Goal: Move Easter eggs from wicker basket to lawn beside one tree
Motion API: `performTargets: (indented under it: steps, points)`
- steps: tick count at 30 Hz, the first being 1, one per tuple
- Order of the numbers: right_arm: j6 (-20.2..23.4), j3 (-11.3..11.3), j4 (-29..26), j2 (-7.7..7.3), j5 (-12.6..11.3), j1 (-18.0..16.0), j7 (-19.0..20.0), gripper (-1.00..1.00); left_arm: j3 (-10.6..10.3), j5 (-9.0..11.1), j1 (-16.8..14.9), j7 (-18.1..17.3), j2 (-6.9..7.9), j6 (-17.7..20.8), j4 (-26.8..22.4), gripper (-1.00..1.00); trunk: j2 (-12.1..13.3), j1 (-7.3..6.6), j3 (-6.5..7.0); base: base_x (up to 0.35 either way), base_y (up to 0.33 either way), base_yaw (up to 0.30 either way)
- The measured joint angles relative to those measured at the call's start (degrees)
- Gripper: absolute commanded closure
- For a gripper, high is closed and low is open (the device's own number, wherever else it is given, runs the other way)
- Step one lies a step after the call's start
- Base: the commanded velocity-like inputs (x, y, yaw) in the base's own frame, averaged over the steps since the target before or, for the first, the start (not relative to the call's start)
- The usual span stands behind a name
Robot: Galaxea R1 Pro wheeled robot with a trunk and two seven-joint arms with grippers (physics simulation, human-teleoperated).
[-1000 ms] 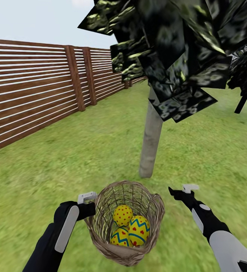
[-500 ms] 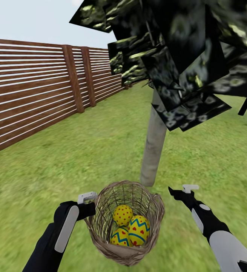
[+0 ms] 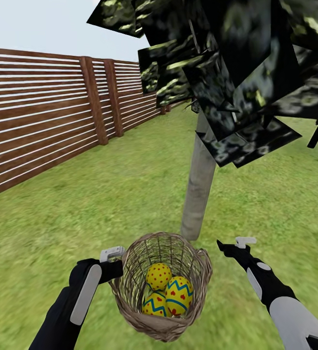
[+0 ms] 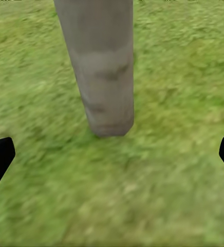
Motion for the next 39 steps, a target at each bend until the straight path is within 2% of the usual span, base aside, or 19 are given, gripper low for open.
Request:
performTargets:
  steps: [26,34,37,39]
  points:
    - [0.2,0.0,0.1,-0.09,-0.1,0.0,0.2,-1.00,0.1,-0.1,0.0,0.0,0.09,0.0,0.0,1.00,-10.4,5.71,-4.67,0.000,0.000,0.000]
    - [0.2,0.0,0.1,-0.09,-0.1,0.0,0.1,-1.00,0.3,-0.1,0.0,0.1,0.18,0.0,-0.1,1.00,-10.4,5.72,-4.67,0.000,0.000,0.000]
    - [0.1,0.0,0.1,-0.09,-0.1,0.0,0.1,-1.00,1.7,0.6,0.0,0.0,0.17,-0.1,0.0,1.00,-10.4,5.71,-4.67,0.106,0.103,0.000]
    - [0.1,0.0,0.1,-0.09,-0.1,0.0,0.1,-1.00,2.3,-0.1,0.0,0.0,0.11,0.0,0.0,1.00,-10.4,5.70,-4.67,0.215,0.206,0.000]
